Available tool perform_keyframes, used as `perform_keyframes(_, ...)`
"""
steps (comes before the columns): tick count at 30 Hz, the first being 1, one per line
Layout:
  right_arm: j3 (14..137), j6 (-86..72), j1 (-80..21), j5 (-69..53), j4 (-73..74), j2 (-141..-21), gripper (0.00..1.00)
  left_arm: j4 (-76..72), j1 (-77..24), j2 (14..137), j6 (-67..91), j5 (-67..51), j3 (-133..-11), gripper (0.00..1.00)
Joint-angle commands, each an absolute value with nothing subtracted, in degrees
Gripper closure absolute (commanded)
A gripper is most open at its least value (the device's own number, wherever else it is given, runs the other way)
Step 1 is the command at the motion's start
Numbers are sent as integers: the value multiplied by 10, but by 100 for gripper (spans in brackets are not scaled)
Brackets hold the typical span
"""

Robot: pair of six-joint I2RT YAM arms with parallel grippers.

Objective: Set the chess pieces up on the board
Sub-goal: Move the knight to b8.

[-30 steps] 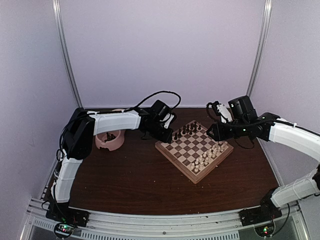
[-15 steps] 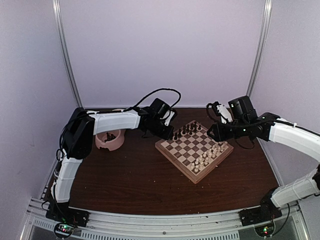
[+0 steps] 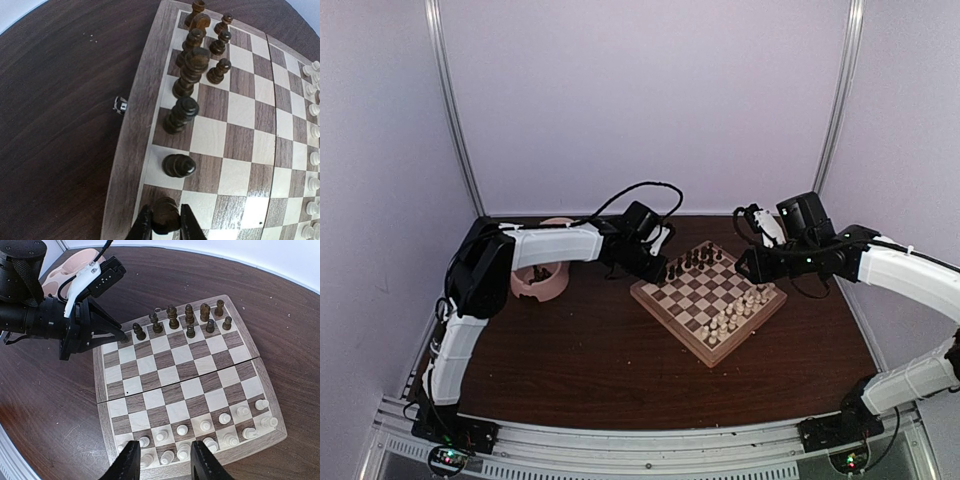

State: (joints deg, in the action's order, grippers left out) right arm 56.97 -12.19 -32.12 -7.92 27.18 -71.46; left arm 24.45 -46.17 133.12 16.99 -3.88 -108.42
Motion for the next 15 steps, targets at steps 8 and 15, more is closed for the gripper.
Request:
perform_keyframes(8, 580, -121, -318, -67, 272, -708, 63, 225, -458, 1345, 153, -41, -1093, 75)
perform_keyframes(15, 580, -124, -318, -70, 270, -709, 63, 250, -458, 1345, 149, -40, -1106, 66)
